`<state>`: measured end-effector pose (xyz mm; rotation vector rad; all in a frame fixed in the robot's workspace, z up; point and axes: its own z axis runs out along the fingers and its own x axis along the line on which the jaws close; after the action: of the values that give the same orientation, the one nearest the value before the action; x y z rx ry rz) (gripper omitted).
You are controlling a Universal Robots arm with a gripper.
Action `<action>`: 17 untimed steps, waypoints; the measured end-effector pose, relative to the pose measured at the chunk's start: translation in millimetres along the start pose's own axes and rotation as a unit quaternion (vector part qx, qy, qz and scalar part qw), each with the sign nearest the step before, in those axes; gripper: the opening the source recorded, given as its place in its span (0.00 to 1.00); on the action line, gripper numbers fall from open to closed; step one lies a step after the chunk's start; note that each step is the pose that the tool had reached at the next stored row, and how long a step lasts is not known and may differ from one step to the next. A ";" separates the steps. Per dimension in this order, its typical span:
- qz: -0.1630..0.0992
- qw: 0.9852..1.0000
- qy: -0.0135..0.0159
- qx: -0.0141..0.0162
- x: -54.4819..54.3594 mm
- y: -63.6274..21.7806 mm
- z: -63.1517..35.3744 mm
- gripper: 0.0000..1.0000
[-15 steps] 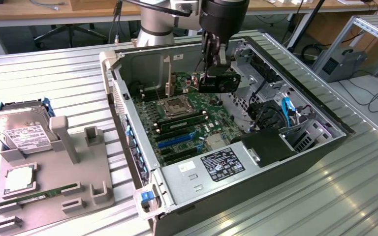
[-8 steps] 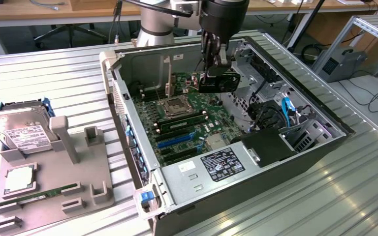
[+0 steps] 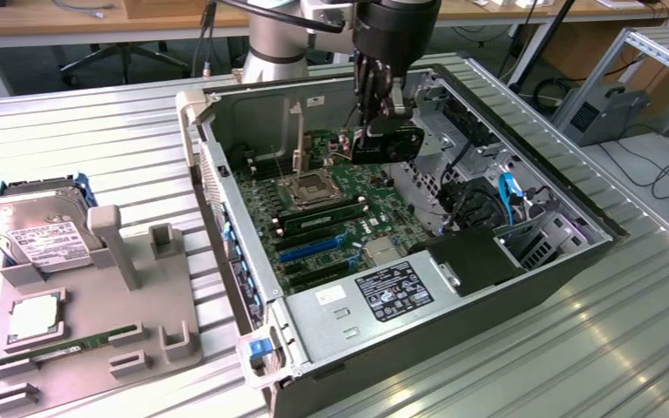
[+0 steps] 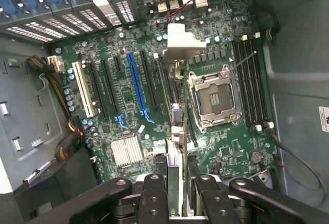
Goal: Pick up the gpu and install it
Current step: 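Insert the gpu into the slot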
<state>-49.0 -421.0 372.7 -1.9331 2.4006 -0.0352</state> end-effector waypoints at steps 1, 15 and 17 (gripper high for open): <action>-0.005 1.000 0.000 0.000 0.0 0.0 0.0 0.26; -0.044 0.999 -0.002 -0.001 0.0 0.0 0.0 0.26; -0.048 0.999 -0.003 -0.002 0.0 0.0 0.0 0.26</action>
<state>-49.0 -421.0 372.8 -2.0458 2.3041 -0.0308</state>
